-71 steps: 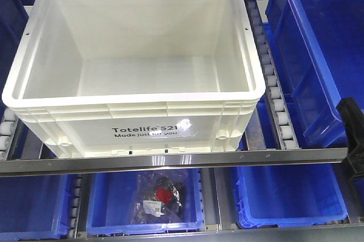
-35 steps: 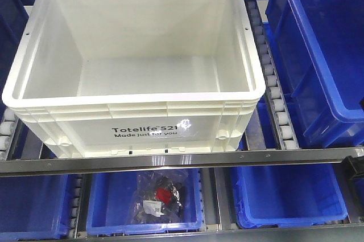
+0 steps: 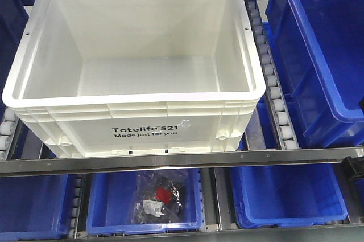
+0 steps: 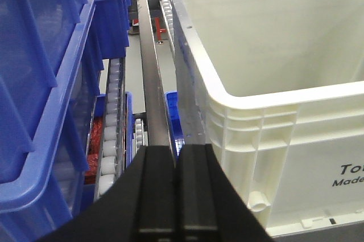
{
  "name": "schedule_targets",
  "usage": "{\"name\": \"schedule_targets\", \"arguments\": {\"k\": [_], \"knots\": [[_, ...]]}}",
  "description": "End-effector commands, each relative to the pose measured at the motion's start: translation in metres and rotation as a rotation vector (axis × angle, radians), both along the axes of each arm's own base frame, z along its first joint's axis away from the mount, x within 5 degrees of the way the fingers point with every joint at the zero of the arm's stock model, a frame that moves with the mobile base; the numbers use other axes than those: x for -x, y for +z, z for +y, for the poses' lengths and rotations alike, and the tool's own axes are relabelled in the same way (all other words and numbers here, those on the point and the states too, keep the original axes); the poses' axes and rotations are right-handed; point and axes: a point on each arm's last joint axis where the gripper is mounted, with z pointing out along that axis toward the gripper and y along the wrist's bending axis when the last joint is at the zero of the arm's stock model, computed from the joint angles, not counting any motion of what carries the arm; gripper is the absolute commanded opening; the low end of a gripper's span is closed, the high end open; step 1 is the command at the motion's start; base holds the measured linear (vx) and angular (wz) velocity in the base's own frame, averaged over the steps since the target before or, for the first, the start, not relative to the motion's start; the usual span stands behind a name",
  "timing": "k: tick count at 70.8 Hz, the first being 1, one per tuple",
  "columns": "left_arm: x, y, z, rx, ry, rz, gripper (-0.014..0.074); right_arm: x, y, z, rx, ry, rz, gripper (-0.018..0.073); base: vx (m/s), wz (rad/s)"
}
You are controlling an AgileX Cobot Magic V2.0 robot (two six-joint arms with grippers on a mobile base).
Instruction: Place moving items into box and shelve
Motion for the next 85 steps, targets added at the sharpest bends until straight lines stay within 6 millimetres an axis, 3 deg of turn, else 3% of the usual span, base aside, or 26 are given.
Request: {"name": "schedule_targets", "arguments": {"k": [1, 28, 48, 59, 73, 85], "knots": [[0.000, 0.015, -0.002, 0.019, -0.022, -0.089, -0.0027, -0.002, 0.015, -0.002, -0.007, -0.024, -0.089, -0.0015, 0.00, 0.00], [-0.001, 0.022, -0.011, -0.003, -0.125, -0.206, -0.0027, -0.002, 0.015, -0.002, -0.007, -0.024, -0.089, -0.0015, 0.00, 0.00], [-0.006, 0.009, -0.013, 0.080, -0.128, -0.230, -0.0027, -0.002, 0.015, -0.002, -0.007, -0.023, -0.088, -0.0015, 0.00, 0.00], [-0.006, -0.010, -0.012, 0.068, -0.124, -0.215, -0.0027, -0.002, 0.015, -0.002, -0.007, -0.023, -0.088, -0.0015, 0.00, 0.00], [-0.009, -0.069, -0.012, 0.064, -0.117, -0.158, -0.0027, -0.002, 0.015, -0.002, -0.006, -0.023, -0.083, -0.0015, 0.00, 0.00], [-0.008, -0.079, -0.013, 0.049, -0.125, -0.032, -0.0027, -0.002, 0.015, -0.002, -0.005, -0.023, -0.084, -0.0015, 0.00, 0.00]]}}
